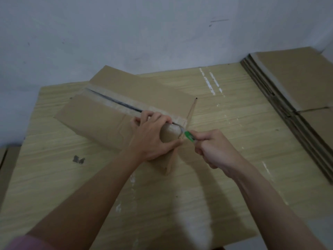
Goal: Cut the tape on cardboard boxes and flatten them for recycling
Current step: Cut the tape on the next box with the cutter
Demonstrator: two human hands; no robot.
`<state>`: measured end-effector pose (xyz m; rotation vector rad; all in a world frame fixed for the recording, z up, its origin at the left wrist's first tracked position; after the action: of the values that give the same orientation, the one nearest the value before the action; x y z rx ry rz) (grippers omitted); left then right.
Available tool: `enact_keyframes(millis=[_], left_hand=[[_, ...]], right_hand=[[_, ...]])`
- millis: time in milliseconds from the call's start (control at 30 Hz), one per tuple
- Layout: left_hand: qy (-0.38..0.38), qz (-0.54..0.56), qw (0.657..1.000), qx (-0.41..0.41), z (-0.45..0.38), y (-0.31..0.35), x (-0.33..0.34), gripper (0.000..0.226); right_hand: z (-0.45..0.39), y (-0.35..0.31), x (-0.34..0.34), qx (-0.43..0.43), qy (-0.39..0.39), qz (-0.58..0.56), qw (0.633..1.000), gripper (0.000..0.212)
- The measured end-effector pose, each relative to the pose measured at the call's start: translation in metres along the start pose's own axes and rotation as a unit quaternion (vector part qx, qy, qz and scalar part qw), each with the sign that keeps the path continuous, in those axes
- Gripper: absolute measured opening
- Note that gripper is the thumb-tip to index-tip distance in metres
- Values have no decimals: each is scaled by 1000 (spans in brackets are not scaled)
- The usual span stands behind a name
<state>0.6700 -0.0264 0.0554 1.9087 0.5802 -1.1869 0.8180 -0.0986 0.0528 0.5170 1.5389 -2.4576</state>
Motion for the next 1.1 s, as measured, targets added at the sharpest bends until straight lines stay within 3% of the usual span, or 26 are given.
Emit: enact_keyframes(millis=[67, 167, 300, 400, 500, 733, 1100], left_hand=[[-40, -2, 999, -15, -7, -1, 2, 65], [-99, 61, 992, -56, -17, -6, 2, 35], [-170, 138, 972, -86, -25, -20, 10, 20], [-183, 161, 964, -104, -27, -26, 14, 15], [-184, 202, 955, -117, -27, -29, 17, 21], [-178, 227, 949, -128, -28, -28, 19, 22], [-185, 251, 941, -134, -24, -26, 18, 27]], right_hand=[[6, 4, 2, -32, 32, 35, 998, 43], [12, 16, -4, -71, 104, 74, 989, 29], [19, 21, -16, -145, 170, 122, 967, 31], [23, 15, -19, -256, 183, 196, 929, 30], [23, 10, -19, -307, 159, 214, 913, 30], [13, 4, -13, -317, 164, 283, 890, 27], [20, 0, -17, -337, 173, 262, 888, 33]])
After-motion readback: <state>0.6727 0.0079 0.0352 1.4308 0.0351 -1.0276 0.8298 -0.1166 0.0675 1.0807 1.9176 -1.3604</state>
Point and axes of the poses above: each hand's wrist, its own z-axis away from the middle knuckle, its own x-axis out of the palm, y = z × x, the point moved 6 cm from there along -z, towards the middle knuckle, and after that the axes turned 2 degrees about x, right-handed, at the moved point
